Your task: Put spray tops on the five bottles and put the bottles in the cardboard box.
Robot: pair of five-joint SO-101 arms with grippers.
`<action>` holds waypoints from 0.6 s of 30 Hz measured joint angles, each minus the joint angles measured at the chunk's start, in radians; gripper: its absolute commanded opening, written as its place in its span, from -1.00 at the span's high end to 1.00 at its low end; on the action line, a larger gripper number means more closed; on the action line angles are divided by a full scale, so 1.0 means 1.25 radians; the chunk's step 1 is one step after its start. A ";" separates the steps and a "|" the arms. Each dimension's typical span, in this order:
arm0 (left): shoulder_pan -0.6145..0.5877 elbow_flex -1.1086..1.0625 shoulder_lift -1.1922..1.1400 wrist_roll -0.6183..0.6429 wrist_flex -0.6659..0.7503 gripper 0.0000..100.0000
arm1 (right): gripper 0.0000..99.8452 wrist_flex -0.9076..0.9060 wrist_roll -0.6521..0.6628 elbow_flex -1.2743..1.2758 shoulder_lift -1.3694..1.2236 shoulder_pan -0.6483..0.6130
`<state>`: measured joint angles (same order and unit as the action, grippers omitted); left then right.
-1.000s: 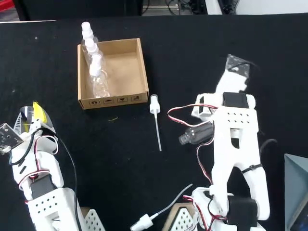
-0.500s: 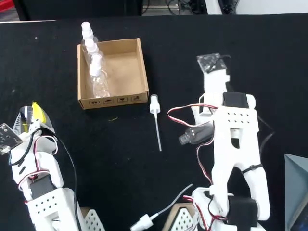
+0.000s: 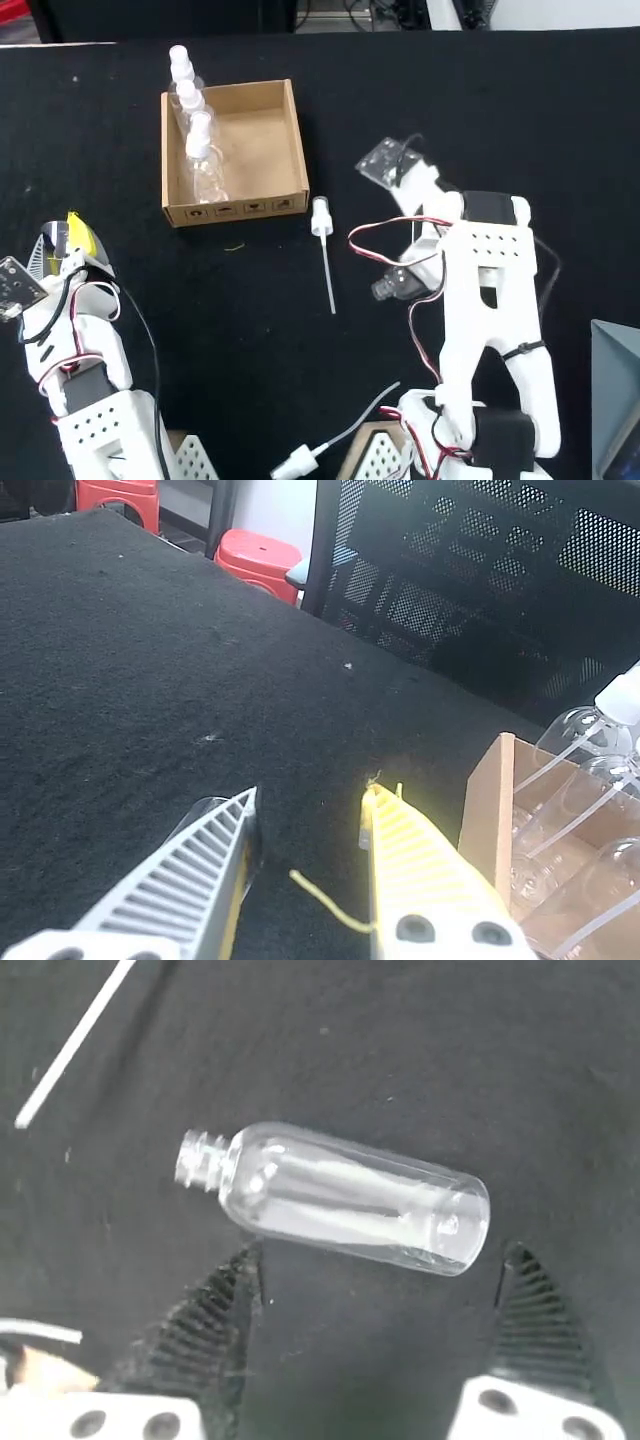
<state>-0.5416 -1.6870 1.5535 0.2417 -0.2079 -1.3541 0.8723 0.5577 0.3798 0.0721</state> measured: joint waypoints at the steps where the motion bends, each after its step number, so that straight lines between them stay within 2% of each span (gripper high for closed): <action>1: 0.000 0.000 0.000 0.000 0.000 0.70 | 0.38 -0.007 0.020 0.000 0.000 0.000; 7: 0.000 0.000 0.000 0.000 0.000 0.70 | 0.38 -0.031 0.140 0.000 0.000 0.000; 18: 0.000 0.000 0.000 0.000 0.000 0.70 | 0.38 -0.036 0.427 0.021 0.001 0.000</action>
<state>-0.5416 -1.6870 1.5535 0.2417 -0.2079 -1.3986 1.4062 0.5838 0.3813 0.0721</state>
